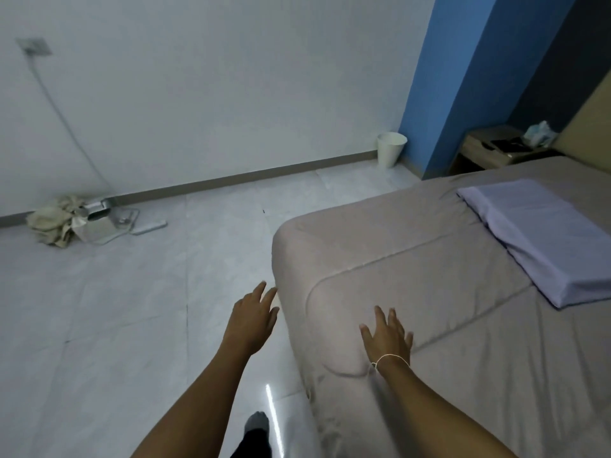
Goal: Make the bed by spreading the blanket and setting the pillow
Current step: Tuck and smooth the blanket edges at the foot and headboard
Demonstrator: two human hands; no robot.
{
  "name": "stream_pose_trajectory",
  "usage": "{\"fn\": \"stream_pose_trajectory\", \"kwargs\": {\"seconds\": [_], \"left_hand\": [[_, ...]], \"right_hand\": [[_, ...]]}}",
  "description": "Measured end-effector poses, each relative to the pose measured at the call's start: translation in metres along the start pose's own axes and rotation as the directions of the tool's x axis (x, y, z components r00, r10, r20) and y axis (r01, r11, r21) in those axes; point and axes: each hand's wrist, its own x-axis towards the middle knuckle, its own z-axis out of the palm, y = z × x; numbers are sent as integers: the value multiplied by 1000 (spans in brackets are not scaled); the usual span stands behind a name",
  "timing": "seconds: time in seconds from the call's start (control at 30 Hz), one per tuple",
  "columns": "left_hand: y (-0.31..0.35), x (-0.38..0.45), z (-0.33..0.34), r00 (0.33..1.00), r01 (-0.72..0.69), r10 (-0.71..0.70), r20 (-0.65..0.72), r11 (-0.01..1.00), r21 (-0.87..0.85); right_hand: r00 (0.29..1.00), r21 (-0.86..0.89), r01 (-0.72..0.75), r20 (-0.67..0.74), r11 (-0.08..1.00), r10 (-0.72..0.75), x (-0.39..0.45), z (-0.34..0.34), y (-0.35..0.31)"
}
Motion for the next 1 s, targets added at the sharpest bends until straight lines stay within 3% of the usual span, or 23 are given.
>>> {"fn": "stream_pose_trajectory", "kwargs": {"seconds": [0.17, 0.37, 0.67, 1.0], "left_hand": [[-84, 100, -1, 1000, 18, -18, 13, 1000, -8], [-157, 237, -19, 994, -93, 91, 58, 995, 30], [-164, 416, 13, 929, -345, 350, 124, 937, -59], [-229, 566, 32, 851, -420, 413, 325, 906, -51]], "right_hand": [[997, 31, -78, -27, 996, 78, 82, 7, -67], [977, 115, -191, -76, 975, 200, 169, 0, -153], [907, 154, -402, -72, 903, 416, 278, 8, -200], [830, 271, -540, 13, 797, 557, 391, 30, -294]]}}
